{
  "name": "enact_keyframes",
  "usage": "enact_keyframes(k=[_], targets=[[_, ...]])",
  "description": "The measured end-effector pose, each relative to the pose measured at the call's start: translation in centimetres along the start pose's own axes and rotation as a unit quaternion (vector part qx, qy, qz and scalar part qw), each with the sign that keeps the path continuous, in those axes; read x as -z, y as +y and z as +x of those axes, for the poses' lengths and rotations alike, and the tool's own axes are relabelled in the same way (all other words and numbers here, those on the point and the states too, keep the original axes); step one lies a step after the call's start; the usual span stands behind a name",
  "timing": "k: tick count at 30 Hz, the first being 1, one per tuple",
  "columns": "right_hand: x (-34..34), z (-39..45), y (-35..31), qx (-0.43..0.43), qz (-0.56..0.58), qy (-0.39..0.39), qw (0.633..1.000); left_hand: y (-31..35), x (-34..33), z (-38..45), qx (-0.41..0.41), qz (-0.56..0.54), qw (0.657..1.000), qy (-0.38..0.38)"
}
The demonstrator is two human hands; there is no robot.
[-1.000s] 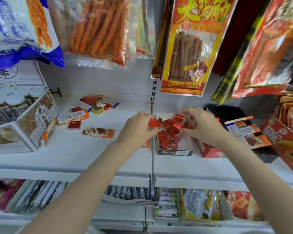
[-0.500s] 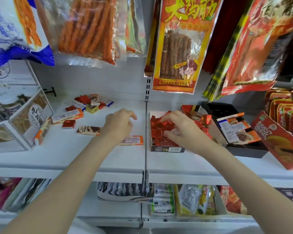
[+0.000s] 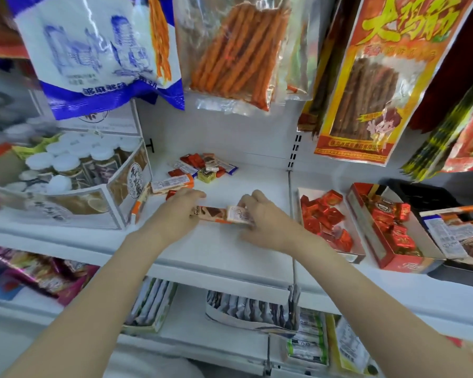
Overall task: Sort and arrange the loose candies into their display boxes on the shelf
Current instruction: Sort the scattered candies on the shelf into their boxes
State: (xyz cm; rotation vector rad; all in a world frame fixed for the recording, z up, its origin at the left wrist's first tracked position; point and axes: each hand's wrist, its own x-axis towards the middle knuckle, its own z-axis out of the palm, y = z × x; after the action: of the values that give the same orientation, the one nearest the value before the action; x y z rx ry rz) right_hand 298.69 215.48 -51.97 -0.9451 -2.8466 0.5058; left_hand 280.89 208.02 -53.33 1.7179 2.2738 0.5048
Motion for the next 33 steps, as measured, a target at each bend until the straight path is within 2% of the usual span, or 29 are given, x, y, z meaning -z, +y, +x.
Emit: enact_keyframes(k=[3, 5, 7, 9, 12, 14, 18, 20, 24, 30, 33], targets=[[-1.2, 1.8, -1.7, 0.012, 0.014, -0.01, 1.0, -1.2, 0.9, 0.0, 0.002, 0.012, 0.994, 0.106], [-1.8, 2.9, -2.4, 0.012, 0.013, -0.031, 0.999, -2.1, 1.0, 0.2, 0.014, 0.027, 0.992, 0.125], [-1.7, 3.9, -2.4, 0.008, -0.003, -0.026, 1.0, -2.9, 0.4, 0.8, 0.034, 0.061, 0.993, 0.1], [-1.1, 5.1, -1.7, 0.002, -0.073, -0.03, 0.997, -3.4, -0.3, 1.4, 0.045, 0.099, 0.991, 0.075], [-0.3, 6.9, -0.3, -0.017, -0.142, -0.053, 0.988, -3.1, -0.4, 2.0, 0.052, 0.12, 0.988, 0.08], [-0.2, 8.3, 0.8, -0.039, -0.125, -0.03, 0.991, -2.5, -0.1, 2.1, 0.045, 0.125, 0.987, 0.086], [-0.7, 11.0, 3.1, -0.092, -0.051, 0.056, 0.993, -1.7, 0.5, 2.2, 0.033, 0.064, 0.997, 0.032], [-0.8, 12.1, 3.8, -0.1, -0.022, 0.046, 0.994, -1.6, 0.8, 2.2, 0.025, 0.046, 0.999, 0.014], [-0.5, 13.5, 3.8, -0.117, -0.047, -0.02, 0.992, -1.5, 1.3, 1.9, -0.004, 0.008, 1.0, -0.027], [0.0, 6.7, 2.2, -0.133, -0.027, 0.026, 0.99, -1.2, 1.1, 1.6, -0.06, -0.026, 0.997, -0.052], [0.4, 2.6, 1.7, -0.122, -0.01, 0.015, 0.992, -0.8, 0.8, 1.4, -0.078, -0.043, 0.995, -0.049]])
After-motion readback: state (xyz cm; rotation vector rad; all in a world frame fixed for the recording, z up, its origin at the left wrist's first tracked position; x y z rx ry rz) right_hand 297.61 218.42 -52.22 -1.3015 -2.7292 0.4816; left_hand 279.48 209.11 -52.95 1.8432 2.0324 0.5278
